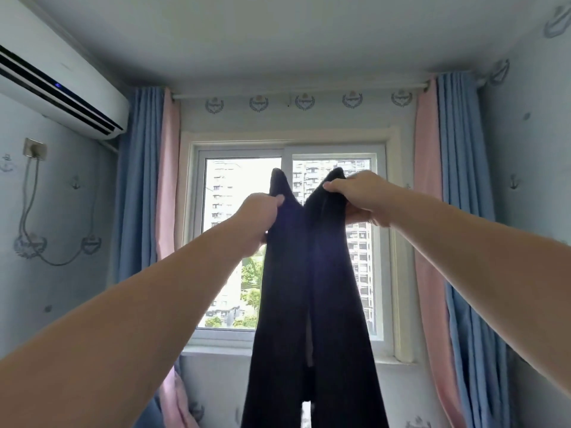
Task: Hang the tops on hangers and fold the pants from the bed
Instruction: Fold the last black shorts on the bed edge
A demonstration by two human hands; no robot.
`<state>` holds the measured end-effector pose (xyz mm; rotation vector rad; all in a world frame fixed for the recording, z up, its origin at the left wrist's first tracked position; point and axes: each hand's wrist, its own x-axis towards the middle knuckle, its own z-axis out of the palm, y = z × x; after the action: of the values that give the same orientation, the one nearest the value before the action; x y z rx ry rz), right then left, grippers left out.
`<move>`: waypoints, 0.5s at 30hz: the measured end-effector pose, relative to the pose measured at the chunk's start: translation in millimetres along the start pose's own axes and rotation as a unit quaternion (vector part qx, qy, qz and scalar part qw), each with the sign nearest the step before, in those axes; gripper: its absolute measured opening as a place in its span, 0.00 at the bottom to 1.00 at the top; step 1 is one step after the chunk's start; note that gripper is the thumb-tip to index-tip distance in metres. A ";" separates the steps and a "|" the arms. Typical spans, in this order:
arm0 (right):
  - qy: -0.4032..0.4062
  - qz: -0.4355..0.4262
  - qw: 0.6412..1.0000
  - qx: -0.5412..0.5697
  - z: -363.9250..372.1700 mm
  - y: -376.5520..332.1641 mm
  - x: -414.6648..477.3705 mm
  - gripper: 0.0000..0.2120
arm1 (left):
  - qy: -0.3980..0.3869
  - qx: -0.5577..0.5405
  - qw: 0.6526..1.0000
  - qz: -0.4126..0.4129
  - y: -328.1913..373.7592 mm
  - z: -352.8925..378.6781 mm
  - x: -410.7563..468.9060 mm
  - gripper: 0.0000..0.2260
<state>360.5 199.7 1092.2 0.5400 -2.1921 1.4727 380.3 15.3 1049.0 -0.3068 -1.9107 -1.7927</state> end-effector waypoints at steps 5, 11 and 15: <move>-0.033 -0.109 0.993 0.009 14.9 -37.3 -16.0 0.15 | -0.126 -0.030 0.988 0.081 17.6 7.4 -16.5 0.14; -0.007 -0.151 0.987 -0.060 8.9 -40.2 -18.6 0.16 | 0.004 -0.052 0.997 0.064 11.4 -11.1 -8.8 0.15; 0.042 -0.001 0.999 -0.007 0.1 5.4 -18.8 0.36 | -0.019 -0.122 0.991 0.041 13.6 -43.6 -1.2 0.09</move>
<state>373.1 202.9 1077.6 0.4677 -2.1334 1.4518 396.7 -25.8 1060.6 -0.5002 -1.6777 -1.9804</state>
